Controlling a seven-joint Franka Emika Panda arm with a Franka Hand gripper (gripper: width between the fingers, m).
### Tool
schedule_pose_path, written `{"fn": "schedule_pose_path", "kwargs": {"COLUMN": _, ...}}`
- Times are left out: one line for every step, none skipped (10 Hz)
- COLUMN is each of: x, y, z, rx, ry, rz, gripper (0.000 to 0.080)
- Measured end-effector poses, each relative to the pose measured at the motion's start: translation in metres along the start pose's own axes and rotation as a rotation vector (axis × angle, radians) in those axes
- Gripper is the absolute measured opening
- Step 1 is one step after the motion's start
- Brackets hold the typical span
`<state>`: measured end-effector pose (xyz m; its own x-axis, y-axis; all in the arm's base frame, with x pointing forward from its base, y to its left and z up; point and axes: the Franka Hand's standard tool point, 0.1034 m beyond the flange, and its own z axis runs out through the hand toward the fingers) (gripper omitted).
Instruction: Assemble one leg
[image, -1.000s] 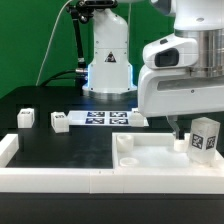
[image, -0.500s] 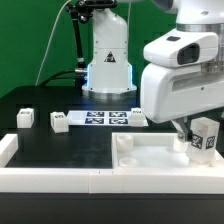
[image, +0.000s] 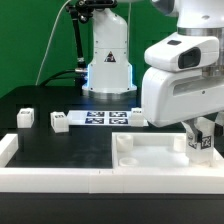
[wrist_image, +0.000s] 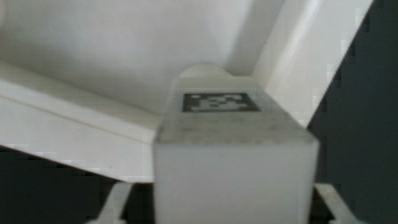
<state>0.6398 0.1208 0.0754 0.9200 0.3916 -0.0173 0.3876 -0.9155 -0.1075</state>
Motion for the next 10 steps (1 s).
{"fn": "schedule_pose_path", "kwargs": {"x": 0.000, "y": 0.000, "z": 0.000, "rx": 0.000, "ry": 0.000, "rz": 0.000, "gripper": 0.0288}}
{"fn": "schedule_pose_path", "kwargs": {"x": 0.000, "y": 0.000, "z": 0.000, "rx": 0.001, "ry": 0.000, "rz": 0.005, "gripper": 0.0288}}
{"fn": "schedule_pose_path", "kwargs": {"x": 0.000, "y": 0.001, "z": 0.000, "rx": 0.009, "ry": 0.002, "rz": 0.071, "gripper": 0.0288}}
{"fn": "schedule_pose_path", "kwargs": {"x": -0.001, "y": 0.003, "z": 0.000, "rx": 0.013, "ry": 0.003, "rz": 0.120, "gripper": 0.0288}}
{"fn": "schedule_pose_path", "kwargs": {"x": -0.001, "y": 0.004, "z": 0.000, "rx": 0.014, "ry": 0.003, "rz": 0.197, "gripper": 0.0289}}
{"fn": "schedule_pose_path", "kwargs": {"x": -0.001, "y": 0.004, "z": 0.000, "rx": 0.021, "ry": 0.004, "rz": 0.296, "gripper": 0.0289}}
{"fn": "schedule_pose_path", "kwargs": {"x": -0.002, "y": 0.006, "z": 0.000, "rx": 0.020, "ry": 0.004, "rz": 0.441, "gripper": 0.0290}}
{"fn": "schedule_pose_path", "kwargs": {"x": -0.002, "y": 0.008, "z": 0.001, "rx": 0.025, "ry": 0.008, "rz": 0.558, "gripper": 0.0290}}
{"fn": "schedule_pose_path", "kwargs": {"x": -0.002, "y": 0.010, "z": 0.001, "rx": 0.028, "ry": 0.017, "rz": 0.678, "gripper": 0.0290}}
{"fn": "schedule_pose_path", "kwargs": {"x": -0.003, "y": 0.013, "z": 0.001, "rx": 0.031, "ry": 0.029, "rz": 0.824, "gripper": 0.0290}}
